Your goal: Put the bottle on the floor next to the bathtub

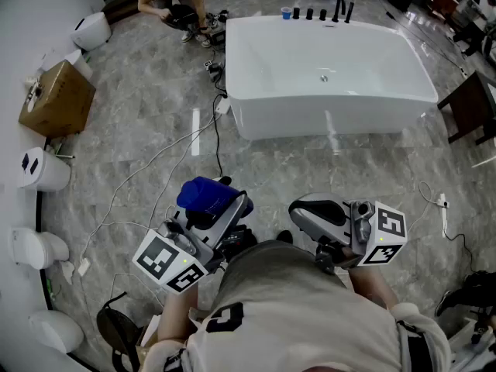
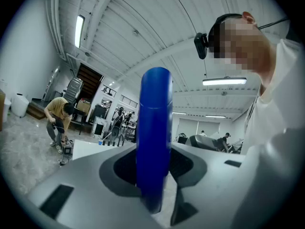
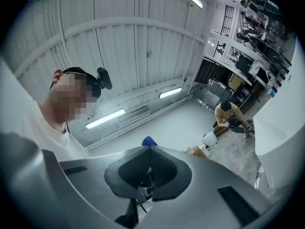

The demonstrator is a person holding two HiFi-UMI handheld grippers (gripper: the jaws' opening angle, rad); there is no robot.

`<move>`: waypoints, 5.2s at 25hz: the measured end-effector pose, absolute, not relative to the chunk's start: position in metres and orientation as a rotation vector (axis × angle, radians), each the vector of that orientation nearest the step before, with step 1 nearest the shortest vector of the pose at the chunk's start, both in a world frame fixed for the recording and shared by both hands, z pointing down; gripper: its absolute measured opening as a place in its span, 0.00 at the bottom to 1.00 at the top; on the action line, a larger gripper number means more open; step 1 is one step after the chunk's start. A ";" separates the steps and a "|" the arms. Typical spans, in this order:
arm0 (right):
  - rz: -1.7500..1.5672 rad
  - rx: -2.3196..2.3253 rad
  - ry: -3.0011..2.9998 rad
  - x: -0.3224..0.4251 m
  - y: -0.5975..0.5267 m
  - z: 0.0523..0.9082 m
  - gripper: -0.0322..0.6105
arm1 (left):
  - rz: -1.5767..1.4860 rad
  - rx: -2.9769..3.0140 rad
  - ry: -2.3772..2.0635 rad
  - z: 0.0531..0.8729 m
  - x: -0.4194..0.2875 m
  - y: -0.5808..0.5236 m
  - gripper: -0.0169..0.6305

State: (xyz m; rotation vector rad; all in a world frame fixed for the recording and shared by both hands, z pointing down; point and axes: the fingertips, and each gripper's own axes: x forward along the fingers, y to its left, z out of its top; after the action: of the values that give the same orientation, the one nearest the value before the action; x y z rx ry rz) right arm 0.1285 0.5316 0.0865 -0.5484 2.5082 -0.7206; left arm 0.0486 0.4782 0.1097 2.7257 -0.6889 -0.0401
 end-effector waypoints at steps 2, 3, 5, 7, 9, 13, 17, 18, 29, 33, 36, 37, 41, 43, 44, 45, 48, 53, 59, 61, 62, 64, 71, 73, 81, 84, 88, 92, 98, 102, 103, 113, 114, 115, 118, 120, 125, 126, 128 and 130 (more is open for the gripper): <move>-0.713 -0.535 2.507 0.136 0.533 0.087 0.09 | -0.048 2.733 -0.734 0.107 0.048 0.475 0.33; -0.708 -0.529 2.507 0.141 0.534 0.087 0.09 | -0.051 2.738 -0.757 0.106 0.048 0.474 0.33; -0.695 -0.522 2.506 0.150 0.535 0.089 0.09 | -0.051 2.751 -0.803 0.104 0.048 0.469 0.33; -0.685 -0.516 2.508 0.158 0.535 0.092 0.09 | -0.050 2.760 -0.846 0.103 0.048 0.465 0.33; -0.684 -0.514 2.515 0.163 0.535 0.095 0.09 | -0.052 2.760 -0.877 0.104 0.048 0.464 0.33; -0.714 -0.506 2.561 0.158 0.535 0.104 0.09 | -0.046 2.741 -0.906 0.112 0.045 0.463 0.33; -0.730 -0.499 2.601 0.148 0.535 0.108 0.10 | -0.027 2.726 -0.917 0.117 0.044 0.465 0.33; -0.728 -0.508 2.612 0.148 0.535 0.109 0.09 | -0.021 2.729 -0.925 0.116 0.046 0.465 0.33; -0.757 -0.394 2.644 0.156 0.529 0.112 0.10 | 0.013 2.717 -1.067 0.097 0.050 0.470 0.33; -0.774 -0.374 2.626 0.157 0.526 0.111 0.10 | 0.050 2.713 -1.074 0.095 0.052 0.471 0.33; -0.781 -0.363 2.614 0.157 0.526 0.110 0.10 | 0.062 2.719 -1.072 0.093 0.055 0.471 0.33; -0.784 -0.366 2.612 0.156 0.527 0.111 0.10 | 0.058 2.722 -1.073 0.093 0.055 0.472 0.33; -0.822 -0.406 2.600 0.158 0.526 0.119 0.10 | 0.053 2.717 -1.084 0.097 0.053 0.472 0.33; -0.833 -0.419 2.595 0.159 0.526 0.122 0.10 | 0.053 2.710 -1.080 0.099 0.053 0.469 0.33; -0.838 -0.422 2.594 0.159 0.526 0.124 0.10 | 0.050 2.710 -1.076 0.099 0.053 0.468 0.33; -0.840 -0.425 2.594 0.159 0.526 0.125 0.10 | 0.045 2.713 -1.071 0.099 0.053 0.468 0.33; -0.839 -0.431 2.597 0.158 0.527 0.128 0.10 | 0.021 2.727 -1.062 0.098 0.054 0.468 0.33; -0.844 -0.443 2.603 0.157 0.519 0.132 0.10 | -0.009 2.731 -1.052 0.101 0.052 0.458 0.33; -0.849 -0.457 2.629 0.151 0.516 0.153 0.10 | -0.040 2.721 -1.076 0.125 0.041 0.452 0.33; -0.843 -0.464 2.638 0.146 0.517 0.163 0.10 | -0.058 2.718 -1.088 0.137 0.034 0.453 0.33; -0.847 -0.468 2.641 0.139 0.509 0.163 0.10 | -0.067 2.711 -1.092 0.138 0.026 0.445 0.33; -0.870 -0.477 2.648 0.117 0.478 0.152 0.10 | -0.087 2.689 -1.089 0.130 0.001 0.413 0.33; -0.917 -0.483 2.682 0.041 0.395 0.131 0.10 | -0.163 2.647 -1.096 0.118 -0.079 0.329 0.33; -0.946 -0.479 2.703 0.020 0.384 0.133 0.10 | -0.180 2.616 -1.100 0.126 -0.098 0.318 0.33; -1.029 -0.430 2.790 -0.065 0.343 0.138 0.10 | -0.246 2.501 -1.163 0.150 -0.185 0.284 0.33; -1.073 -0.384 2.819 -0.088 0.334 0.147 0.10 | -0.283 2.452 -1.246 0.156 -0.214 0.275 0.33; -1.079 -0.315 2.849 -0.113 0.324 0.148 0.10 | -0.291 2.424 -1.278 0.163 -0.232 0.270 0.33; -1.093 -0.328 2.823 -0.113 0.312 0.148 0.10 | -0.242 2.449 -1.256 0.162 -0.224 0.260 0.33; -1.072 -0.339 2.770 -0.092 0.279 0.143 0.10 | -0.189 2.511 -1.206 0.149 -0.193 0.231 0.33; -1.068 -0.333 2.718 -0.070 0.251 0.148 0.10 | -0.116 2.557 -1.175 0.145 -0.161 0.204 0.33; -1.072 -0.331 2.698 -0.062 0.241 0.148 0.10 | -0.108 2.561 -1.167 0.145 -0.151 0.195 0.33; -1.066 -0.315 2.604 0.049 0.150 0.149 0.10 | 0.059 2.601 -1.194 0.139 -0.054 0.106 0.33; -1.061 -0.297 2.607 0.057 0.144 0.151 0.10 | 0.050 2.584 -1.219 0.139 -0.050 0.099 0.33; -1.057 -0.274 2.609 0.066 0.139 0.151 0.10 | 0.046 2.560 -1.252 0.140 -0.046 0.094 0.33; -1.074 -0.208 2.606 0.097 0.123 0.150 0.10 | 0.084 2.495 -1.366 0.137 -0.033 0.078 0.33; -1.067 -0.198 2.617 0.114 0.104 0.152 0.10 | 0.105 2.499 -1.419 0.131 -0.026 0.060 0.33; -1.042 -0.178 2.674 0.130 0.084 0.160 0.10 | 0.125 2.487 -1.508 0.128 -0.020 0.045 0.33; -1.046 -0.174 2.677 0.132 0.082 0.161 0.10 | 0.127 2.474 -1.515 0.130 -0.017 0.045 0.33; -1.063 -0.168 2.675 0.135 0.080 0.163 0.10 | 0.137 2.449 -1.520 0.135 -0.012 0.043 0.33; -1.083 -0.159 2.669 0.137 0.080 0.166 0.10 | 0.153 2.440 -1.515 0.139 -0.006 0.042 0.33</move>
State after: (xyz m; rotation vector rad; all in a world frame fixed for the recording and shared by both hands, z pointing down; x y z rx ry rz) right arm 0.1370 0.0796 0.1660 -0.1595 2.6694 -1.0826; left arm -0.0061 0.0418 0.1392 2.4396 -1.5154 0.1530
